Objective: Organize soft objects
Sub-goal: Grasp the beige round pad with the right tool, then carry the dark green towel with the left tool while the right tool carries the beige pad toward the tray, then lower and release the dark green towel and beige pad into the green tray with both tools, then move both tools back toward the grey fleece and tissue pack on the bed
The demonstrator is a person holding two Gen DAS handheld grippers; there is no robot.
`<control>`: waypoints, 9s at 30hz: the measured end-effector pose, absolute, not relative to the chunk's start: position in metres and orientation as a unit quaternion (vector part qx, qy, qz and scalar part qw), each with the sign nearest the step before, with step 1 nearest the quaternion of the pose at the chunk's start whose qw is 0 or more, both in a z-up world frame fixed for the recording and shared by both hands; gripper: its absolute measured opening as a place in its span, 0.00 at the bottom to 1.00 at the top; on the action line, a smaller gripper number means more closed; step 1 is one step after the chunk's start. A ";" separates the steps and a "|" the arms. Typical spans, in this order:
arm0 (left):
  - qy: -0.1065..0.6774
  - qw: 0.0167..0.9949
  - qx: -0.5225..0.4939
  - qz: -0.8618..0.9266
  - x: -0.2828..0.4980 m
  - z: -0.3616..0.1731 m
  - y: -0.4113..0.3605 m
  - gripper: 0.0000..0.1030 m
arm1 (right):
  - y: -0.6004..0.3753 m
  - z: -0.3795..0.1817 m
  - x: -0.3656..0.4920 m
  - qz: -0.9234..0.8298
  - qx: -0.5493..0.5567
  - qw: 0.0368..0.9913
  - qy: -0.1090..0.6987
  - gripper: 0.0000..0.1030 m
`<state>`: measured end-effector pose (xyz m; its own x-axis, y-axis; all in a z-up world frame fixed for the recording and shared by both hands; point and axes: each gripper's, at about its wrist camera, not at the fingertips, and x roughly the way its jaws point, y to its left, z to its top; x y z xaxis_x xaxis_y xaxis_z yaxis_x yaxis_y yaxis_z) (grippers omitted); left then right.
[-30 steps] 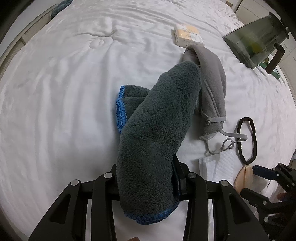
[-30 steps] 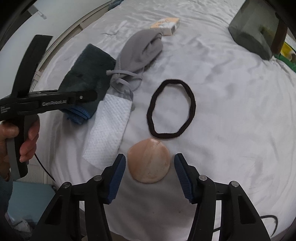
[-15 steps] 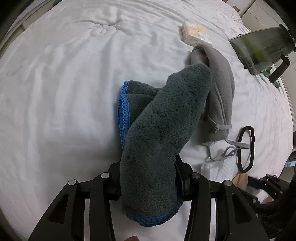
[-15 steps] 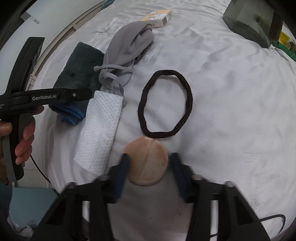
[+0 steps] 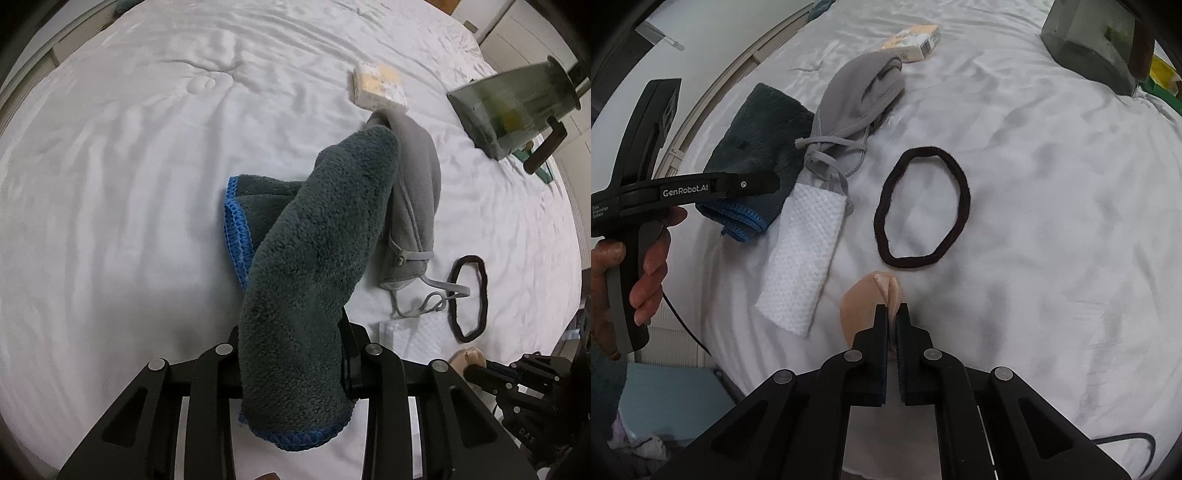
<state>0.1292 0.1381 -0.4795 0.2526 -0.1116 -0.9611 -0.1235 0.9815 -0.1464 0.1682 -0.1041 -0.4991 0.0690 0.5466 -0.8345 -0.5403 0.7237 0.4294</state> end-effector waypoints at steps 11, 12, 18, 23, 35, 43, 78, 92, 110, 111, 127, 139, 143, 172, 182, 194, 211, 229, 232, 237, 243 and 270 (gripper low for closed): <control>0.595 0.799 -0.085 0.035 0.115 -0.451 0.142 0.27 | -0.116 -0.477 0.170 0.375 -0.008 0.745 0.552 0.03; 0.594 0.799 -0.084 0.038 0.114 -0.449 0.142 0.27 | -0.116 -0.475 0.171 0.375 -0.006 0.746 0.550 0.03; 0.585 0.807 -0.068 0.053 0.115 -0.433 0.129 0.27 | -0.120 -0.463 0.176 0.373 -0.008 0.755 0.539 0.03; 0.576 0.815 -0.054 0.044 0.121 -0.411 0.103 0.27 | -0.133 -0.454 0.184 0.369 -0.007 0.760 0.536 0.03; 0.578 0.816 -0.019 -0.009 0.150 -0.388 0.021 0.27 | -0.184 -0.431 0.212 0.349 -0.001 0.774 0.529 0.03; 0.586 0.810 -0.001 -0.034 0.166 -0.391 -0.023 0.27 | -0.227 -0.430 0.227 0.327 0.010 0.781 0.533 0.03; 0.573 0.791 -0.013 -0.215 0.278 -0.394 -0.292 0.27 | -0.457 -0.402 0.356 0.159 0.016 0.868 0.469 0.03; 0.530 0.830 -0.064 -0.160 0.439 -0.410 -0.363 0.28 | -0.482 -0.393 0.502 0.129 -0.024 0.909 0.397 0.03; 0.576 0.808 -0.092 -0.083 0.523 -0.480 -0.362 0.29 | -0.449 -0.455 0.647 0.100 -0.029 0.903 0.417 0.03; 0.577 0.808 -0.090 -0.080 0.525 -0.481 -0.362 0.29 | -0.447 -0.458 0.652 0.098 -0.028 0.902 0.419 0.03; 0.593 0.800 -0.076 -0.058 0.547 -0.497 -0.362 0.32 | -0.436 -0.476 0.689 0.105 -0.024 0.890 0.443 0.04; 0.588 0.801 -0.089 -0.065 0.551 -0.489 -0.358 0.58 | -0.438 -0.482 0.699 0.090 -0.018 0.888 0.451 0.11; 0.585 0.804 -0.085 -0.064 0.551 -0.487 -0.357 0.59 | -0.441 -0.482 0.698 0.087 -0.007 0.890 0.448 0.11; 0.541 0.840 -0.054 -0.008 0.546 -0.462 -0.356 0.59 | -0.439 -0.469 0.685 0.067 -0.044 0.899 0.430 0.33; 0.534 0.844 -0.053 0.005 0.540 -0.460 -0.352 0.59 | -0.440 -0.466 0.681 0.066 -0.052 0.899 0.431 0.33; 0.521 0.852 -0.054 0.013 0.531 -0.443 -0.348 0.59 | -0.437 -0.455 0.667 0.066 -0.063 0.901 0.424 0.43; 0.503 0.863 -0.046 0.001 0.502 -0.416 -0.351 0.59 | -0.440 -0.428 0.631 0.056 -0.075 0.908 0.409 0.47; 0.472 0.876 -0.054 -0.079 0.368 -0.361 -0.351 0.59 | -0.436 -0.396 0.535 0.047 -0.102 0.911 0.397 0.56; 0.468 0.876 -0.053 -0.101 0.330 -0.348 -0.341 0.59 | -0.433 -0.393 0.517 0.044 -0.101 0.910 0.401 0.56; 0.450 0.884 -0.023 -0.126 0.267 -0.328 -0.319 0.59 | -0.421 -0.384 0.462 0.051 -0.109 0.910 0.396 0.56; 0.448 0.888 0.017 -0.105 0.209 -0.322 -0.259 0.59 | -0.382 -0.374 0.382 0.091 -0.113 0.905 0.400 0.56; 0.579 0.809 -0.079 0.067 0.080 -0.446 0.028 0.59 | -0.155 -0.417 0.190 0.272 -0.087 0.835 0.470 0.57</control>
